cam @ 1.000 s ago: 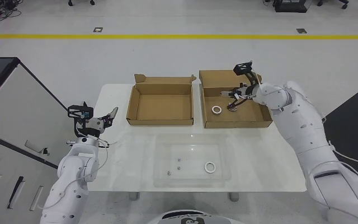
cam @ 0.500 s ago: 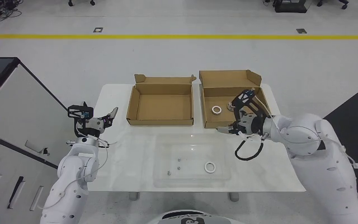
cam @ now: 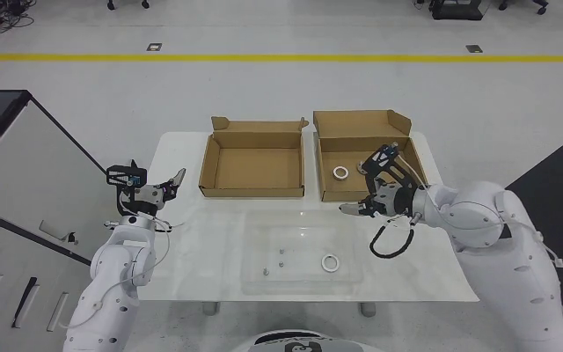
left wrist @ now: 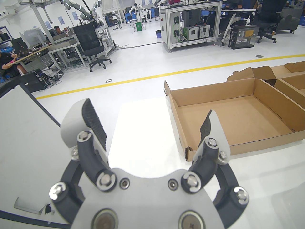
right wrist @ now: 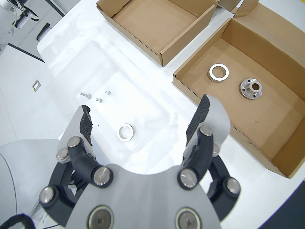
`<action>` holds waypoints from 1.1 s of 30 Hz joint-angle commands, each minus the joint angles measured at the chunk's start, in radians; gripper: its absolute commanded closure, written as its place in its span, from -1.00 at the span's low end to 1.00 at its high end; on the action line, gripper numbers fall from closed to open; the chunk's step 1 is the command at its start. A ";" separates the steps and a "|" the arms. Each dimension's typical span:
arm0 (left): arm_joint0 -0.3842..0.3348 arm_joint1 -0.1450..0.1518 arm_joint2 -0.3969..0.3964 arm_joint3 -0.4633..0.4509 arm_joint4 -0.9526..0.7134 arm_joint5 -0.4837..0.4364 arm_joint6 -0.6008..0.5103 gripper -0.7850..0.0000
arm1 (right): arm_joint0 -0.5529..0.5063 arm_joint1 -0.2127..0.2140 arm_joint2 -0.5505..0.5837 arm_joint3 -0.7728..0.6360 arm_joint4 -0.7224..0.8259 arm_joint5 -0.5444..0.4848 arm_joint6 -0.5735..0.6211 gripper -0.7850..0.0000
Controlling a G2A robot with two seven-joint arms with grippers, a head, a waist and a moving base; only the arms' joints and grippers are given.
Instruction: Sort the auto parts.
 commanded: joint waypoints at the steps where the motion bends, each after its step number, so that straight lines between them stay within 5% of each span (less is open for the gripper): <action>1: 0.000 0.000 0.000 0.000 0.000 0.000 0.000 -1.00 | 0.000 0.007 -0.011 -0.063 -0.114 -0.035 0.067 -1.00; 6: 0.000 0.000 0.000 0.000 0.000 0.000 0.000 -1.00 | 0.063 0.017 -0.124 -0.152 -0.228 -0.120 0.280 -1.00; 13: 0.000 0.000 0.000 0.000 0.000 0.000 0.000 -1.00 | 0.279 0.050 -0.432 -0.140 -0.296 -0.077 0.323 -1.00; 24: 0.000 0.000 0.000 0.000 0.000 0.000 0.000 -1.00 | 0.652 0.061 -0.857 0.050 -0.057 -0.028 0.372 -1.00; 33: 0.000 0.000 0.000 0.000 0.000 0.000 0.000 -1.00 | 0.764 0.047 -1.010 0.159 0.022 -0.030 0.370 -1.00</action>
